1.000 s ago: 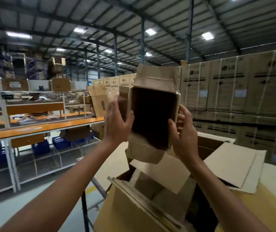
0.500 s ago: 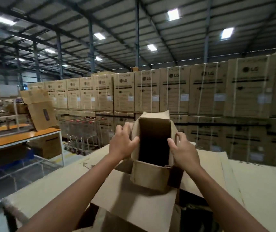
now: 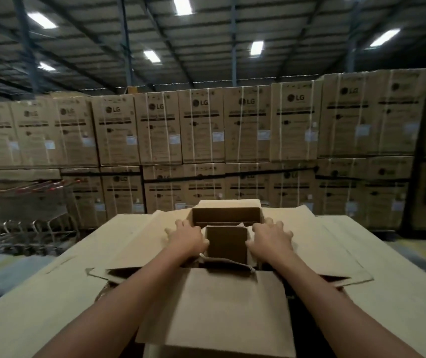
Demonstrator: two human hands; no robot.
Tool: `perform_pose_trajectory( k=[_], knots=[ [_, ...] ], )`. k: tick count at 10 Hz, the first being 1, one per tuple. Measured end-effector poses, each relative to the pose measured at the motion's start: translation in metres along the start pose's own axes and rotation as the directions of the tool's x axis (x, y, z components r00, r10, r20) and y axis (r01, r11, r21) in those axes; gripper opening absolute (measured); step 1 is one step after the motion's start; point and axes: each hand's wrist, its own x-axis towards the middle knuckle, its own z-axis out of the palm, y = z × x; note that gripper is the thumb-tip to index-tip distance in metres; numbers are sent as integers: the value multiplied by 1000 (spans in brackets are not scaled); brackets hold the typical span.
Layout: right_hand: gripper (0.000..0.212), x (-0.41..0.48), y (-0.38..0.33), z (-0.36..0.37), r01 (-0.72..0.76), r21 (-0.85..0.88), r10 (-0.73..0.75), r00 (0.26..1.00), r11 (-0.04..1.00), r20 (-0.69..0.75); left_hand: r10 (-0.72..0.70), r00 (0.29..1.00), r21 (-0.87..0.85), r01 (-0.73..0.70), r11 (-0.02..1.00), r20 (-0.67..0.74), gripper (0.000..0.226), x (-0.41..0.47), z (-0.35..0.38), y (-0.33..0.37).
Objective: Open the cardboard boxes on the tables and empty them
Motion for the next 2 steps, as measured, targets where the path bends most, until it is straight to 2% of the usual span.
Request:
perform_pose_trajectory(
  k=[1, 2],
  knots=[
    [53, -13, -5, 4, 53, 35, -53, 999, 998, -10, 100, 983, 27, -96, 995, -156, 46, -5, 2, -7],
    [61, -18, -8, 10, 75, 0, -75, 997, 997, 23, 130, 991, -47, -132, 990, -43, 62, -4, 11, -16]
  ],
)
